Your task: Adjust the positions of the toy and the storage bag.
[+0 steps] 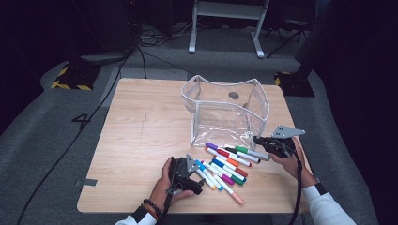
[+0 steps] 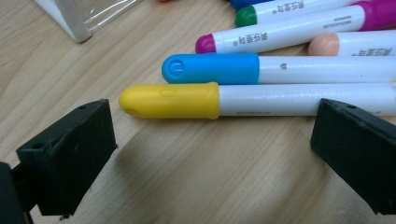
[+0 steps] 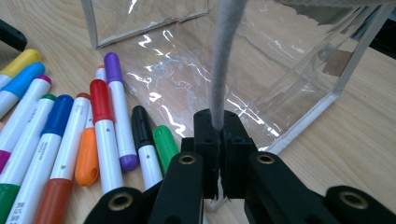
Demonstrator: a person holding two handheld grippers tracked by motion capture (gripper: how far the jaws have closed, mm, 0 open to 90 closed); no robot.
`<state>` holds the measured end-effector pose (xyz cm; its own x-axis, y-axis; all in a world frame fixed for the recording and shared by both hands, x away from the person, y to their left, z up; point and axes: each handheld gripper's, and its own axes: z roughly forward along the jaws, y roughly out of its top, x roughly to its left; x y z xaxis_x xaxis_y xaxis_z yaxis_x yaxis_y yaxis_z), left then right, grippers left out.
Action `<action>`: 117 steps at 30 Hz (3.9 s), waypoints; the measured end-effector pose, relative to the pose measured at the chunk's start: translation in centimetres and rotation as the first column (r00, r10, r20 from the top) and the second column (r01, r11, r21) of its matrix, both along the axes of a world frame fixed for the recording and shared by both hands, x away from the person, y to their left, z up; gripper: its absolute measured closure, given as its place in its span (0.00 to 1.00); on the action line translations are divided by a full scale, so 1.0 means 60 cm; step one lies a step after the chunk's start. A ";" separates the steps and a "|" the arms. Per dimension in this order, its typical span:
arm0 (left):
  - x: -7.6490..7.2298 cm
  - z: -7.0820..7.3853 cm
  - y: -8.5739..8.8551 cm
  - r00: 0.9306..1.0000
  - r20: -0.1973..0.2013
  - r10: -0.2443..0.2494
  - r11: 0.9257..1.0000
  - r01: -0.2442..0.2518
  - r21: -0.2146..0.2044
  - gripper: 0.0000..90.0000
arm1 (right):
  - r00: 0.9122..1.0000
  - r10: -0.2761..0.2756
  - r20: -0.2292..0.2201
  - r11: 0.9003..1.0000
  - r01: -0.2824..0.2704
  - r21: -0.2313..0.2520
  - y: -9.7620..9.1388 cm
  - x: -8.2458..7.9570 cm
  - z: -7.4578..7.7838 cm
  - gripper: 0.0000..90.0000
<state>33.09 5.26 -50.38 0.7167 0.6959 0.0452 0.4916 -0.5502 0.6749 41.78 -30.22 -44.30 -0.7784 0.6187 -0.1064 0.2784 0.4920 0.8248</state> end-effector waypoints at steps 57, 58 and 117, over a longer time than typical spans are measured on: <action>-0.013 -0.002 0.079 0.991 -0.058 -0.122 0.992 0.121 -0.030 0.00 | 0.980 0.110 -0.167 0.987 -0.127 -0.098 -0.023 -0.028 -0.055 0.72; -0.015 -0.002 0.084 0.990 -0.058 -0.128 0.992 0.126 -0.030 0.00 | 0.981 0.106 -0.164 0.988 -0.122 -0.094 -0.022 -0.026 -0.056 0.72; -0.001 -0.002 0.122 0.997 -0.058 -0.045 0.999 0.043 -0.030 0.01 | 0.976 0.218 -0.015 0.976 -0.219 -0.023 -0.025 -0.068 0.046 0.86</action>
<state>33.02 12.58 -50.52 0.7474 0.6642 -0.0173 0.5065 -0.5528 0.6617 37.72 -31.72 -41.56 -0.8957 0.4309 -0.1094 0.1716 0.5622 0.8090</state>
